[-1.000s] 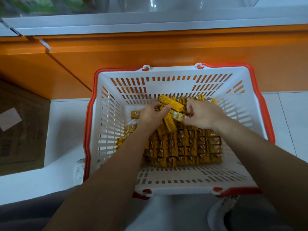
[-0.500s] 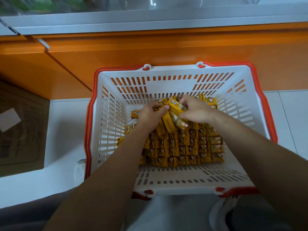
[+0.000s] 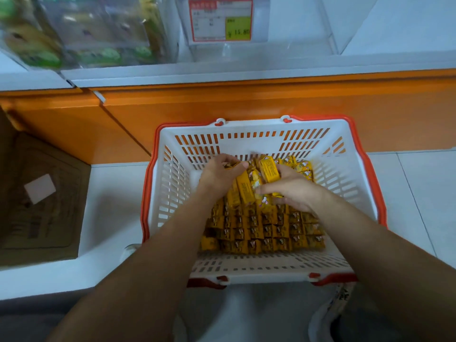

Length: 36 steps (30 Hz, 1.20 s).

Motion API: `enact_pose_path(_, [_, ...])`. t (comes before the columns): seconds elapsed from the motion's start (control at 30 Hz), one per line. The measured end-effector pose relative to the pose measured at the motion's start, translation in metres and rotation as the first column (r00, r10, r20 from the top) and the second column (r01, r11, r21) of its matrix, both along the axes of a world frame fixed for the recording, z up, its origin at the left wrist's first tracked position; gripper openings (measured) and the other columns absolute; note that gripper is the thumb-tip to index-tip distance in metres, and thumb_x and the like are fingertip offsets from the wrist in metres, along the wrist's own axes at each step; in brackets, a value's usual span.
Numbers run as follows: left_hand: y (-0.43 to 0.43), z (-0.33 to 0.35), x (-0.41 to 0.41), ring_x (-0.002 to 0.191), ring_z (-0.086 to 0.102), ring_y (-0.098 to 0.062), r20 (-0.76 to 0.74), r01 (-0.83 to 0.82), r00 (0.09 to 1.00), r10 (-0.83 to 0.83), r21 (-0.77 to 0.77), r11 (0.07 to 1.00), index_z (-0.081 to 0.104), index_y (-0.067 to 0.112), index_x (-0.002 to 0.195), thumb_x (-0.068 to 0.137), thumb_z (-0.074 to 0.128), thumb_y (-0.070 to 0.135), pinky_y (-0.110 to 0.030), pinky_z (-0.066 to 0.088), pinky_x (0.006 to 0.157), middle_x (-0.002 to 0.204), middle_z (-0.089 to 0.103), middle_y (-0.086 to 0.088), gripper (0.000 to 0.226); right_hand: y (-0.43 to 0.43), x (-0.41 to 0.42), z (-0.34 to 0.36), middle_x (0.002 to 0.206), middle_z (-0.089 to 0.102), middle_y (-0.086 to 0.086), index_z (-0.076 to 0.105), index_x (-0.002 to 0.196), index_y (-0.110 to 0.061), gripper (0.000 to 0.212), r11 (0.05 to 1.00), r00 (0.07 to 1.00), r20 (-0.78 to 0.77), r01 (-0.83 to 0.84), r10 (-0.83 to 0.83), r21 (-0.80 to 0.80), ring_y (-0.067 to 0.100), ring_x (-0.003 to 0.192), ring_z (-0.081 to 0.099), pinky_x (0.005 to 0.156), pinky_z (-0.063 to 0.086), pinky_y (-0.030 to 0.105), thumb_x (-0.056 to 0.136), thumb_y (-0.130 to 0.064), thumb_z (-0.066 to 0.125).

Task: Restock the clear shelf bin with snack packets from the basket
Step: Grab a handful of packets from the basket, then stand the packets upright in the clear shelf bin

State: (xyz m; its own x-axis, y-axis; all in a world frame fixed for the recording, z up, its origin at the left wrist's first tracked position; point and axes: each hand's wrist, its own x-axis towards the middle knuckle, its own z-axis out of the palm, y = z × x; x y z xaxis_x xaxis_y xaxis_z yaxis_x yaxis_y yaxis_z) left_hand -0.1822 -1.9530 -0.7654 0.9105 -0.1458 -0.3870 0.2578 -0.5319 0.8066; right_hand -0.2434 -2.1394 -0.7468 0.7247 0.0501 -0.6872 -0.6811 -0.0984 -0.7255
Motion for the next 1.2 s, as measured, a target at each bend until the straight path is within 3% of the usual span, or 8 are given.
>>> enact_pose_path(0.13, [0.003,0.054,-0.001,0.089,0.065,-0.011,0.004,0.006,1.0,-0.005,-0.11,0.994,0.072,0.024,0.099,0.09,0.075,0.044,-0.023,0.046,0.062,0.097,0.07,0.009,0.022,0.008,-0.004,0.051,0.11,0.075,0.0,0.058,0.127,-0.027,0.071,0.997,0.999,0.04,0.026,-0.03,0.077,0.024,0.11,0.068,0.087,0.05,0.039,0.067,-0.002,0.088])
enact_pose_path(0.27, [0.01,0.122,-0.003,0.084,0.065,-0.008,0.083,0.021,0.997,-0.006,-0.188,0.982,0.076,0.025,0.094,0.091,0.075,0.036,-0.017,0.047,0.062,0.09,0.071,0.011,0.012,0.018,-0.007,0.124,0.111,0.074,-0.002,0.061,0.124,-0.027,0.056,0.996,0.991,0.136,-0.003,-0.009,0.086,0.02,0.109,0.067,0.093,0.049,0.047,0.076,-0.009,0.084])
enact_pose_path(0.4, [0.014,0.201,-0.004,0.079,0.063,-0.005,0.145,0.1,0.987,-0.068,-0.224,0.97,0.077,0.028,0.087,0.09,0.078,0.027,-0.015,0.05,0.066,0.086,0.071,0.01,0.003,0.016,-0.017,0.201,0.107,0.074,0.002,0.06,0.12,-0.023,0.042,0.993,0.973,0.226,-0.063,0.039,0.104,0.018,0.097,0.069,0.074,0.052,0.036,0.086,-0.001,0.071])
enact_pose_path(0.5, [0.02,0.254,-0.013,0.086,0.071,-0.013,0.161,0.129,0.983,-0.087,-0.276,0.952,0.081,0.024,0.088,0.088,0.079,0.025,-0.03,0.059,0.083,0.089,0.077,0.004,0.002,0.01,-0.025,0.251,0.107,0.075,0.005,0.06,0.122,-0.018,0.045,0.986,0.952,0.293,-0.124,0.087,0.109,0.016,0.091,0.071,0.06,0.054,0.025,0.086,0.007,0.066])
enact_pose_path(0.67, [0.029,0.303,-0.034,0.093,0.077,-0.026,0.057,0.128,0.992,-0.115,-0.411,0.903,0.079,0.019,0.101,0.063,0.094,0.034,-0.042,0.064,0.083,0.098,0.08,-0.005,0.044,0.015,-0.041,0.287,0.102,0.075,0.013,0.061,0.121,-0.018,0.05,0.985,0.887,0.457,-0.134,0.069,0.11,0.022,0.09,0.074,0.067,0.058,0.027,0.078,0.003,0.076])
enact_pose_path(0.87, [0.036,0.325,-0.021,0.073,0.077,-0.019,0.165,0.071,0.986,0.012,-0.485,0.871,0.083,0.027,0.084,0.054,0.089,0.029,-0.029,0.062,0.061,0.085,0.08,-0.005,0.031,0.031,-0.013,0.302,0.086,0.075,-0.006,0.061,0.111,-0.041,0.05,0.93,0.656,0.712,0.044,0.25,-0.366,0.014,0.073,0.073,0.07,0.061,0.042,0.07,-0.032,0.088])
enact_pose_path(1.03, [0.044,0.33,-0.008,0.073,0.077,-0.017,0.265,0.073,0.964,0.025,-0.353,0.933,0.079,0.025,0.089,0.057,0.09,0.031,-0.027,0.061,0.059,0.083,0.079,0.001,0.034,0.035,-0.005,0.294,0.078,0.071,-0.02,0.053,0.104,-0.042,0.048,0.892,0.663,0.69,0.074,0.29,-0.447,0.005,0.059,0.069,0.045,0.052,0.021,0.068,-0.053,0.083])
enact_pose_path(1.2, [0.042,0.33,-0.007,0.07,0.076,-0.017,0.264,0.091,0.964,-0.006,-0.313,0.945,0.077,0.024,0.092,0.069,0.089,0.023,-0.026,0.062,0.058,0.084,0.077,-0.001,0.026,0.041,0.002,0.293,0.089,0.068,-0.027,0.051,0.108,-0.043,0.052,0.927,0.67,0.696,0.031,0.259,-0.374,-0.004,0.066,0.066,0.05,0.045,0.009,0.069,-0.065,0.076])
